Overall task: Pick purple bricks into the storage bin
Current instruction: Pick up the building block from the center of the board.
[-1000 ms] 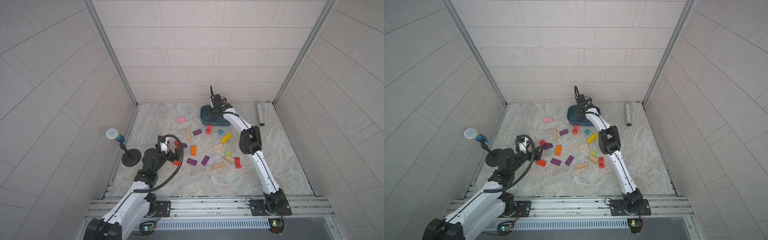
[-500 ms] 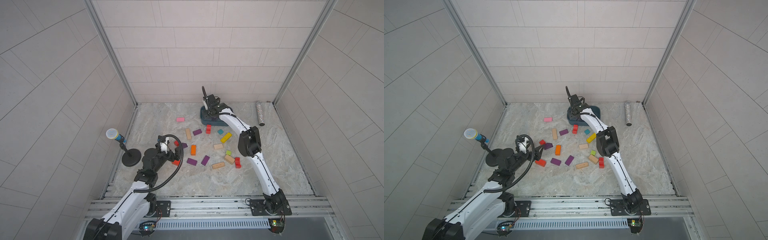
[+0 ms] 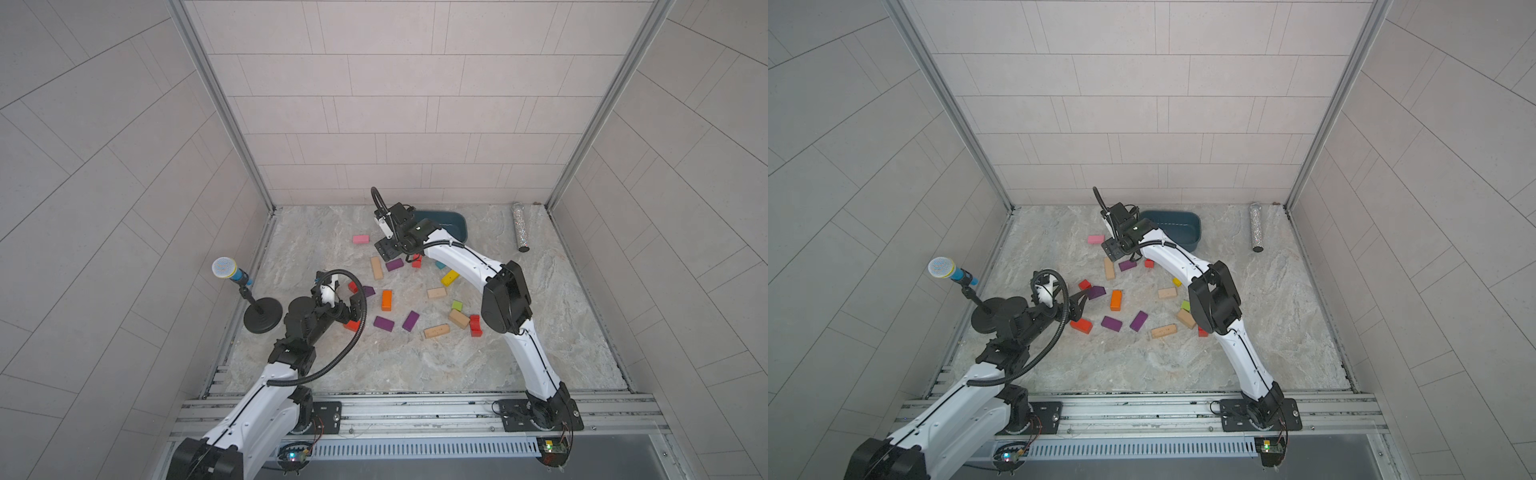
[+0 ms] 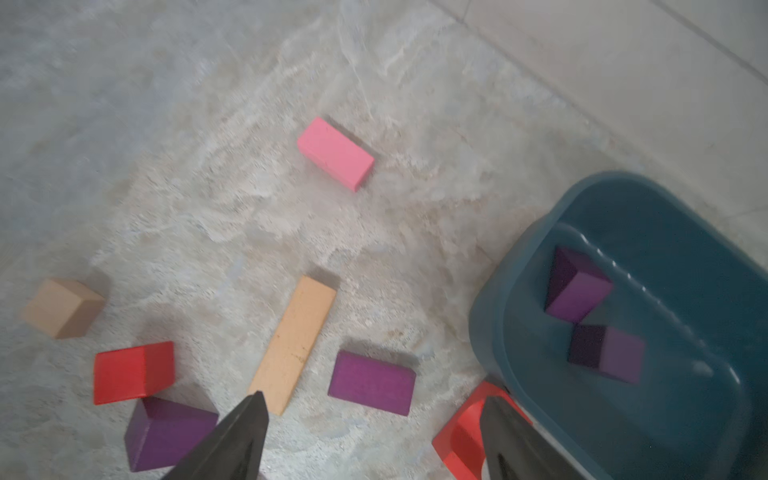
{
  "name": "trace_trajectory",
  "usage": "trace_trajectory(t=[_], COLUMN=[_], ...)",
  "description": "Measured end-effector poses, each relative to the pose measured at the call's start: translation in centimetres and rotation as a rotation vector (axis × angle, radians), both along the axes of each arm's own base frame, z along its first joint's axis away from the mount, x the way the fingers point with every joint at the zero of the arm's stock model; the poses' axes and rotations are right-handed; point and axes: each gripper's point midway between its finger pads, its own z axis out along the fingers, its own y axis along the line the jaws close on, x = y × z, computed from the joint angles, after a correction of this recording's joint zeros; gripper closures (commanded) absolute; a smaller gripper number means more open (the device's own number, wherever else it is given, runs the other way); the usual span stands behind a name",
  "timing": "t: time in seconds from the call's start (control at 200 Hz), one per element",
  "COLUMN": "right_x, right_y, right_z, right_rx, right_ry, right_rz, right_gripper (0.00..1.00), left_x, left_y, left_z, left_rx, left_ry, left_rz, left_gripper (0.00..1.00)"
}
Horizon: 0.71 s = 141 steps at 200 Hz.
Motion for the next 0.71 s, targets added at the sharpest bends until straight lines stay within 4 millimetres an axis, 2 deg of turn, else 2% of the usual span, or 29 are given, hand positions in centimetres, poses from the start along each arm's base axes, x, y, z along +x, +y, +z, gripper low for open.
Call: trace_trajectory(t=[0.2, 0.34, 0.585, 0.705], right_x=[0.1, -0.2, -1.0, -1.2], right_y=[-1.5, -1.0, -0.4, -0.4], right_z=[-1.7, -2.5, -6.2, -6.8], right_rx=[-0.013, 0.007, 0.005, 0.007], right_ry=[0.052, 0.081, 0.164, 0.180], right_rz=[-0.050, -0.048, -0.046, -0.048], right_gripper=[0.12, 0.12, 0.12, 0.11], left_x=[0.0, 0.0, 0.0, 0.0], left_y=[0.0, -0.1, -0.1, -0.1], left_z=[0.1, 0.1, 0.1, 0.1], left_rx=[0.000, 0.000, 0.000, 0.000], left_ry=[-0.002, -0.002, -0.002, -0.002], left_rz=[0.000, -0.003, -0.004, -0.004], left_gripper=[0.00, 0.00, 0.00, 0.00])
